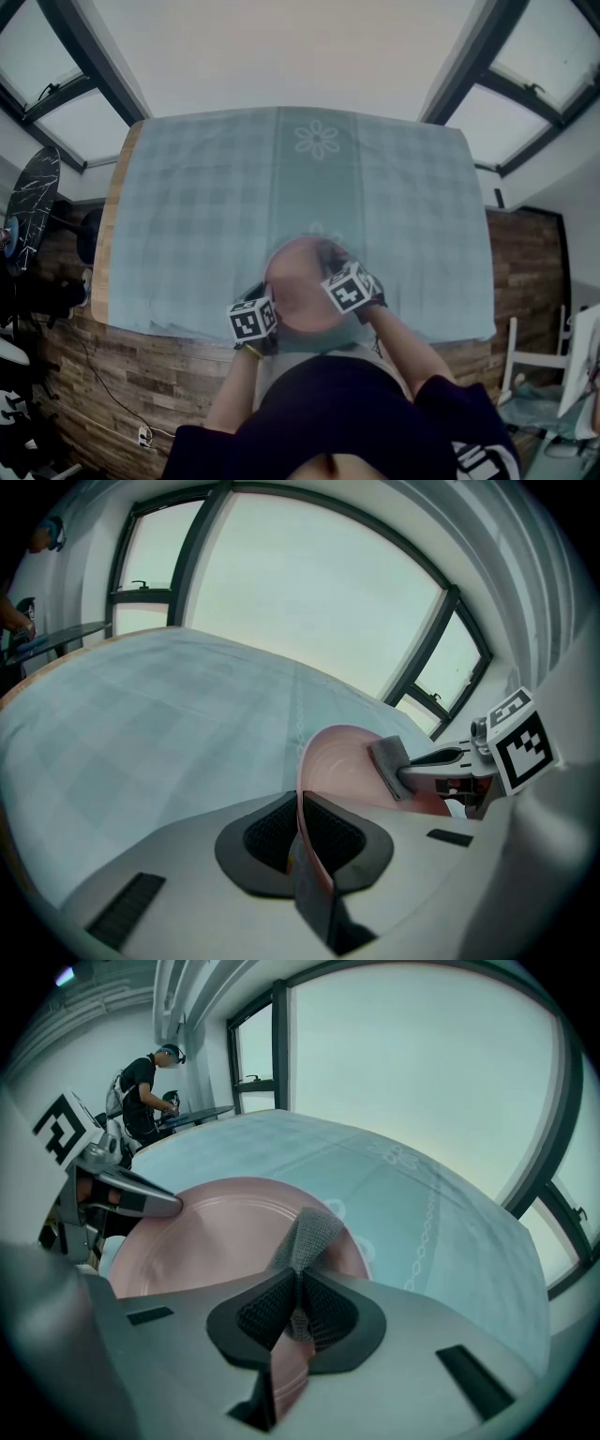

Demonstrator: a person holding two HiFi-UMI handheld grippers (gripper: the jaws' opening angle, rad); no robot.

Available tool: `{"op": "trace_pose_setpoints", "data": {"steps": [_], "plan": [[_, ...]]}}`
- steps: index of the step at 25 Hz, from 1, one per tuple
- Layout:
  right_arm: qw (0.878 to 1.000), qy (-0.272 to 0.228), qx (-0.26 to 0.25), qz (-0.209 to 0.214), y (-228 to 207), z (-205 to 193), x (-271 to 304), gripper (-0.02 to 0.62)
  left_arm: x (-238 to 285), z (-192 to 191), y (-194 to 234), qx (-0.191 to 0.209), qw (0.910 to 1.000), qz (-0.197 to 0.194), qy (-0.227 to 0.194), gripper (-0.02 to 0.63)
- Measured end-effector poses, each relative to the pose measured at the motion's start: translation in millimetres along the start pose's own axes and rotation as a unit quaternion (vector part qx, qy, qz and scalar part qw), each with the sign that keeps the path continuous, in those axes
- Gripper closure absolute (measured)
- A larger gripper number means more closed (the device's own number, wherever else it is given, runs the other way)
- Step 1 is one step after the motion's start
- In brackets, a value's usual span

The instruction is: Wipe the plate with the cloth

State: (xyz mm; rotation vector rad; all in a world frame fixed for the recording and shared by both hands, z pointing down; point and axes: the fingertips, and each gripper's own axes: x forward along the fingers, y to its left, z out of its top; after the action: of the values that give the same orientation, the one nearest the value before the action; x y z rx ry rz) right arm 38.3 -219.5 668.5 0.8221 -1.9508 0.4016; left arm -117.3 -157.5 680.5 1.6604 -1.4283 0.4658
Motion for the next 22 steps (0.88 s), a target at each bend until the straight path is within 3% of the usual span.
{"op": "trace_pose_setpoints", "data": {"steps": [8, 22], "plan": [[0.998, 0.018, -0.065, 0.004, 15, -3, 2, 0.561, 0, 0, 0, 0.000, 1.0000, -0.001, -0.001, 0.574], [0.995, 0.026, -0.073, 0.057, 56, -7, -3, 0.561, 0, 2, -2, -0.001, 0.9999, -0.010, -0.008, 0.574]]}}
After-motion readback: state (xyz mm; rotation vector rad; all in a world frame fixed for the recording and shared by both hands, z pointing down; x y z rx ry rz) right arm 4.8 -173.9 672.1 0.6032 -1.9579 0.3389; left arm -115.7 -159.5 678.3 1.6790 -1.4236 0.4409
